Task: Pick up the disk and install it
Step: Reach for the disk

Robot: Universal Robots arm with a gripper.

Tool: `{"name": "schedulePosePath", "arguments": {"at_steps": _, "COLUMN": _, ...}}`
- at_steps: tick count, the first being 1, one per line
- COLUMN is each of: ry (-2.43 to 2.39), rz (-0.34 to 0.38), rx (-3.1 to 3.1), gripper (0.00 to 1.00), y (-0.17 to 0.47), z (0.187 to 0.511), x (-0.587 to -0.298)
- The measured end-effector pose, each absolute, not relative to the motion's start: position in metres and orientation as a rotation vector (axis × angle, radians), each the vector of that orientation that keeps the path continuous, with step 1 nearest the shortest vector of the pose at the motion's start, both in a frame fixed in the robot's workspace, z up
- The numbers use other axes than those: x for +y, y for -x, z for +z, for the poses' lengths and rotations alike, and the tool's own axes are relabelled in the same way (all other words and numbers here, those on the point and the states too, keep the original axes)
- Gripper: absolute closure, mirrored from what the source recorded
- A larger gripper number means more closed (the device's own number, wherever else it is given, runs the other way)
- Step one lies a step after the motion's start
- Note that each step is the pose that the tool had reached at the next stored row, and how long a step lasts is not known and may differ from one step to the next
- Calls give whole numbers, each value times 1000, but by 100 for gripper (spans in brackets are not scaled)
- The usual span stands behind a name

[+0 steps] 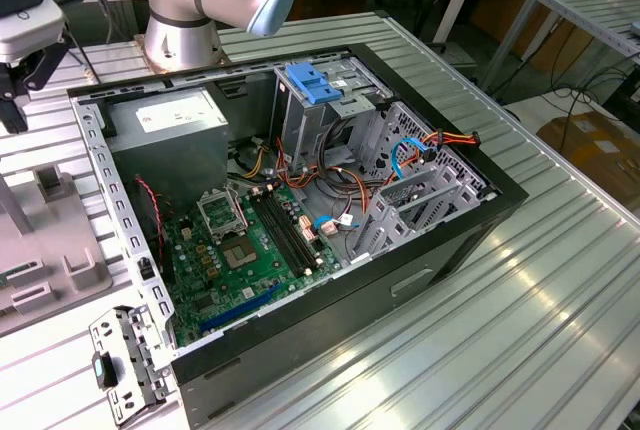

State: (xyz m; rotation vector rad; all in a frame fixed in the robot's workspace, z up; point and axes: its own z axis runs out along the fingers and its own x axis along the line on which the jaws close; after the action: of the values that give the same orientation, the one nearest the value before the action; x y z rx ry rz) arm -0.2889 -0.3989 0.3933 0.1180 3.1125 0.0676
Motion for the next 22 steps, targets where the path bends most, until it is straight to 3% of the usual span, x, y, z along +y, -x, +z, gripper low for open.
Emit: {"name": "schedulePosePath", "arguments": {"at_steps": 22, "ry": -118, "rz": 68, "rx": 3112, "gripper": 89, "y": 306, "z": 393, "x": -399}}
